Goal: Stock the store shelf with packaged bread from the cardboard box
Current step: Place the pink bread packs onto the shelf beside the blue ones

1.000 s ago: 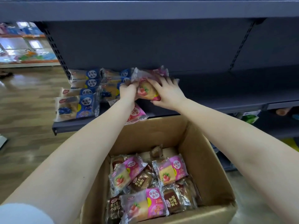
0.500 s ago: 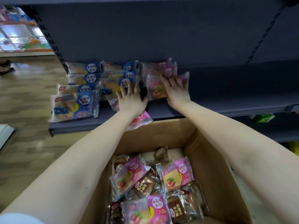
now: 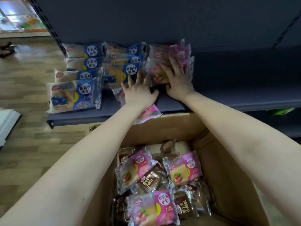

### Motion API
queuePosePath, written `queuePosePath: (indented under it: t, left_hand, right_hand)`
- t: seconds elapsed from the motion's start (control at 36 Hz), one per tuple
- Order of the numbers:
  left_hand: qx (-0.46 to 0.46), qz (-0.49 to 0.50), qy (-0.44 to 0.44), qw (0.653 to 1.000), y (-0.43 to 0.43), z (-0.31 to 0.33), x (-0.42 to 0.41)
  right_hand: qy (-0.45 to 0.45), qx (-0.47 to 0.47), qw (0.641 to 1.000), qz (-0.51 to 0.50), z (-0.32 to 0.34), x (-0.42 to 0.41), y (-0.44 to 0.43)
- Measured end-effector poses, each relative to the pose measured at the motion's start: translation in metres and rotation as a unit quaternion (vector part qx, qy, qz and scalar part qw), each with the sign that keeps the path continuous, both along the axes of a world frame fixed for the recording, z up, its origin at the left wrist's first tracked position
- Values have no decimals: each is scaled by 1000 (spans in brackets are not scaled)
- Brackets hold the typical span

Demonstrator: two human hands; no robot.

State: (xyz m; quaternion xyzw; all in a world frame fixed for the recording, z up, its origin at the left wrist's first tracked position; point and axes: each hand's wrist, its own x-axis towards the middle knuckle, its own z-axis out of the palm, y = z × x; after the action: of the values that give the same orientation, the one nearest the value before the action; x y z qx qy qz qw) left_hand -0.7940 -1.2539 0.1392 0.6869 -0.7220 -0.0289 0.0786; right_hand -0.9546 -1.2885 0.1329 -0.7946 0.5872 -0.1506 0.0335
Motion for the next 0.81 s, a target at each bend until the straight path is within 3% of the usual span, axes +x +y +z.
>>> queuePosePath:
  t: [0.31, 0.81]
  left_hand:
    - [-7, 5, -15, 1000, -1, -3, -3]
    - [-3, 6, -25, 1000, -1, -4, -4]
  right_hand:
    - [5, -54, 998, -11, -8, -3, -2]
    - [60, 8, 997, -48, -15, -1, -14]
